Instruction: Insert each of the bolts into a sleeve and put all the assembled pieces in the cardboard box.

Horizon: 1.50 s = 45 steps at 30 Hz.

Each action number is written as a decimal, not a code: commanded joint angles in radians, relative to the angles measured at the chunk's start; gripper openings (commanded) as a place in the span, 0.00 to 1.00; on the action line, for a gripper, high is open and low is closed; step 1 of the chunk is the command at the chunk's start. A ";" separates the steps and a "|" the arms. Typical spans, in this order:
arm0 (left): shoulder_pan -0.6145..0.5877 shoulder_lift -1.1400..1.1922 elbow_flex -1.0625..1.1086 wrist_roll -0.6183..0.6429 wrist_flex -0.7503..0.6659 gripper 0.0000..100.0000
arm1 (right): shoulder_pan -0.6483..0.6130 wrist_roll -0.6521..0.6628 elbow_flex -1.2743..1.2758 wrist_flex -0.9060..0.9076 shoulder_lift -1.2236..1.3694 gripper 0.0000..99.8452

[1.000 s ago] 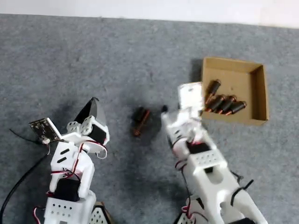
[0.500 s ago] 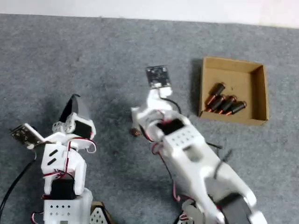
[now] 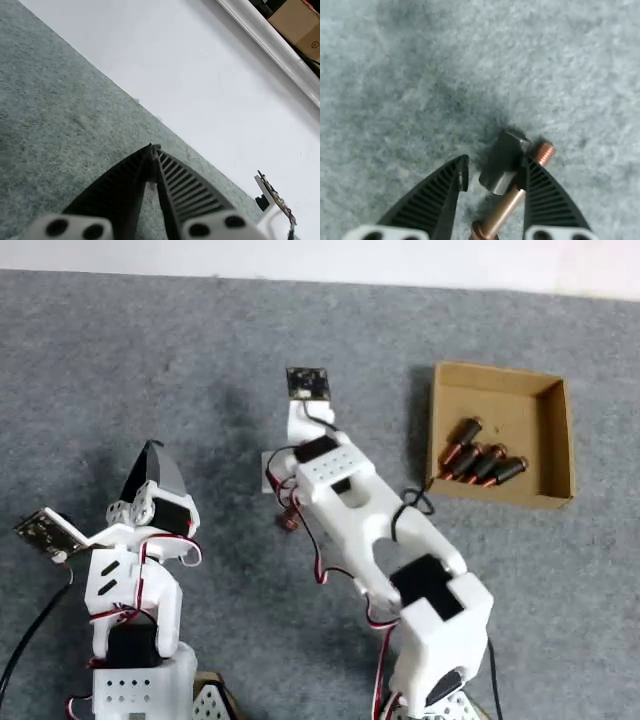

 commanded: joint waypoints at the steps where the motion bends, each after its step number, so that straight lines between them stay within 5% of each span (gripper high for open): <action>1: -0.002 -0.016 0.001 0.006 -0.023 0.01 | -0.007 -0.009 -0.059 0.007 -0.007 0.15; 45: 0.025 -0.016 0.007 0.002 -0.023 0.01 | 0.031 0.000 0.015 0.007 0.087 0.15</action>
